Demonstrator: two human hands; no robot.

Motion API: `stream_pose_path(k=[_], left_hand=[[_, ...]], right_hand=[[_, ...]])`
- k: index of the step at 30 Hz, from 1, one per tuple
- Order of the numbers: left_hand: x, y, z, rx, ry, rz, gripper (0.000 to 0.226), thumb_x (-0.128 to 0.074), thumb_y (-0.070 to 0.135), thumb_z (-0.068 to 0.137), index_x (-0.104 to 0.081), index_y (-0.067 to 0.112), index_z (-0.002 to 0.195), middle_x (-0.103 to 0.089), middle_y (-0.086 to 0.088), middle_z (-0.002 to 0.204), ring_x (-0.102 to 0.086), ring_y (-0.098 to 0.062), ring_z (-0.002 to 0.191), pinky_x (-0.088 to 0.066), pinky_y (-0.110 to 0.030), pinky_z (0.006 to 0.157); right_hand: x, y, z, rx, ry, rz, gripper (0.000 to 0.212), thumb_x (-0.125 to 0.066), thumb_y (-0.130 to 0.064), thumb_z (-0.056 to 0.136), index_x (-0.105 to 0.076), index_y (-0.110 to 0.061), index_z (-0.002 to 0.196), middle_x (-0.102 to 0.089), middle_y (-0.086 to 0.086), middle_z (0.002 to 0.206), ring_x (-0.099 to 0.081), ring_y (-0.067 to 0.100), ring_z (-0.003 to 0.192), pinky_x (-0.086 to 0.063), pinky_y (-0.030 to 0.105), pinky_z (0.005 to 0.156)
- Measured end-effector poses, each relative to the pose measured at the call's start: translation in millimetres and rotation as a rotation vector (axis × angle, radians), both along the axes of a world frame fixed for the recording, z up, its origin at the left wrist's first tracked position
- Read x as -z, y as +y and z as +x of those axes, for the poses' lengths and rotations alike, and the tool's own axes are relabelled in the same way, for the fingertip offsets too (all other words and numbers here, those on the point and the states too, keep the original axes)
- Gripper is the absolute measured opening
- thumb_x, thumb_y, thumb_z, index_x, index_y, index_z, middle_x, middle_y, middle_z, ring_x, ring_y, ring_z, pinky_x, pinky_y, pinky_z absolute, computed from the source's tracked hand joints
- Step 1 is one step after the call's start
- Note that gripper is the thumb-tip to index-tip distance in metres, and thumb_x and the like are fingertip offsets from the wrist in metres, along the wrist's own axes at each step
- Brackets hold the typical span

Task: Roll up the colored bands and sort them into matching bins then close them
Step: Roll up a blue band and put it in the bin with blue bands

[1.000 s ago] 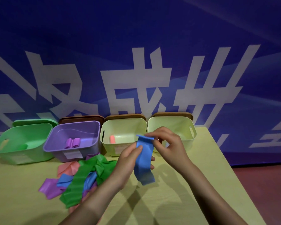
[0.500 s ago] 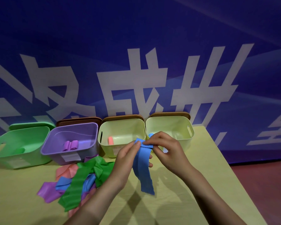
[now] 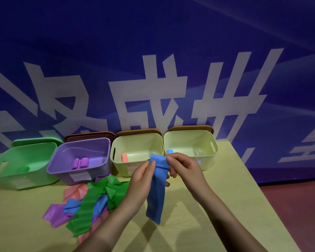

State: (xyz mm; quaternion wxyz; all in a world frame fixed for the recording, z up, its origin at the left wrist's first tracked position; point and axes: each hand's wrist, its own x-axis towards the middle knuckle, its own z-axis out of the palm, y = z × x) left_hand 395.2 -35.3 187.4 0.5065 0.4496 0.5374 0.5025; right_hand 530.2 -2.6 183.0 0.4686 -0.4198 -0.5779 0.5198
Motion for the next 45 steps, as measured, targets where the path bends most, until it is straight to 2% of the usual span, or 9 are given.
stream_pose_path(k=[4, 11, 17, 22, 27, 31, 36, 40, 45], left_hand=[[-2, -2, 3, -0.015, -0.006, 0.007, 0.028, -0.039, 0.015, 0.101, -0.066, 0.010, 0.094, -0.073, -0.002, 0.070, -0.069, -0.020, 0.060, -0.051, -0.019, 0.053], [-3, -2, 5, -0.051, -0.070, -0.033, 0.031, -0.039, 0.018, 0.101, -0.067, 0.007, 0.093, -0.071, -0.009, 0.069, -0.067, -0.027, 0.059, -0.051, -0.024, 0.049], [-4, -1, 7, -0.072, -0.116, -0.070, 0.030, -0.041, 0.019, 0.101, -0.068, 0.010, 0.091, -0.071, -0.013, 0.074, -0.067, -0.032, 0.063, -0.052, -0.026, 0.048], [0, 2, 4, -0.022, -0.106, -0.064, 0.031, -0.043, 0.024, 0.099, -0.070, 0.009, 0.098, -0.073, -0.018, 0.087, -0.068, -0.040, 0.075, -0.054, -0.029, 0.054], [-1, 4, 4, 0.012, -0.066, -0.022, 0.026, -0.045, 0.014, 0.099, -0.069, 0.007, 0.094, -0.074, 0.000, 0.074, -0.069, -0.012, 0.067, -0.052, -0.017, 0.053], [7, 6, 5, -0.005, -0.032, 0.002, 0.023, -0.047, 0.015, 0.098, -0.070, 0.011, 0.094, -0.073, -0.013, 0.083, -0.070, -0.031, 0.070, -0.058, -0.044, 0.069], [10, 8, 1, -0.001, -0.059, -0.012, 0.026, -0.046, 0.019, 0.098, -0.070, 0.011, 0.092, -0.073, -0.016, 0.083, -0.069, -0.039, 0.070, -0.055, -0.052, 0.076], [8, 8, -2, 0.021, -0.048, 0.004, 0.026, -0.047, 0.022, 0.097, -0.071, 0.010, 0.097, -0.073, -0.017, 0.086, -0.069, -0.034, 0.075, -0.056, -0.046, 0.075], [17, 12, -5, 0.037, 0.077, 0.079, 0.023, -0.053, 0.020, 0.097, -0.075, 0.023, 0.090, -0.074, -0.008, 0.090, -0.064, -0.019, 0.087, -0.047, -0.031, 0.078]], right_hand=[[1, -2, -1, -0.036, -0.055, -0.015, 0.014, -0.060, -0.013, 0.092, -0.067, -0.004, 0.085, -0.055, -0.006, 0.057, -0.054, 0.006, 0.055, -0.043, 0.021, 0.059], [2, -3, -3, -0.005, -0.028, -0.019, 0.020, -0.059, -0.009, 0.093, -0.062, 0.004, 0.078, -0.054, -0.006, 0.053, -0.052, 0.007, 0.051, -0.041, 0.018, 0.055], [1, -2, -5, 0.027, -0.055, -0.044, 0.014, -0.064, -0.009, 0.089, -0.064, -0.007, 0.074, -0.050, 0.003, 0.058, -0.050, 0.009, 0.050, -0.041, 0.020, 0.050], [1, 1, -1, 0.006, -0.079, -0.061, 0.006, -0.066, -0.009, 0.086, -0.069, -0.004, 0.083, -0.048, 0.004, 0.061, -0.047, 0.006, 0.053, -0.041, 0.019, 0.053], [-3, 0, 3, -0.041, -0.070, -0.079, 0.006, -0.065, -0.009, 0.088, -0.070, -0.008, 0.085, -0.052, 0.003, 0.063, -0.050, 0.005, 0.055, -0.043, 0.017, 0.054], [-1, 3, 1, 0.009, -0.060, -0.097, 0.014, -0.063, -0.011, 0.089, -0.070, -0.013, 0.077, -0.057, -0.006, 0.057, -0.050, 0.005, 0.054, -0.042, 0.017, 0.056], [0, 4, 2, 0.000, -0.051, -0.115, 0.017, -0.061, -0.009, 0.090, -0.070, -0.010, 0.076, -0.055, -0.005, 0.054, -0.048, 0.006, 0.053, -0.041, 0.017, 0.055], [0, 5, 2, -0.022, -0.068, -0.100, 0.015, -0.063, -0.009, 0.090, -0.070, -0.012, 0.077, -0.057, -0.005, 0.058, -0.049, 0.007, 0.054, -0.041, 0.017, 0.056], [0, 6, 3, -0.052, -0.103, -0.077, 0.017, -0.064, -0.006, 0.088, -0.066, -0.012, 0.072, -0.051, -0.005, 0.056, -0.045, 0.004, 0.053, -0.039, 0.016, 0.055]])
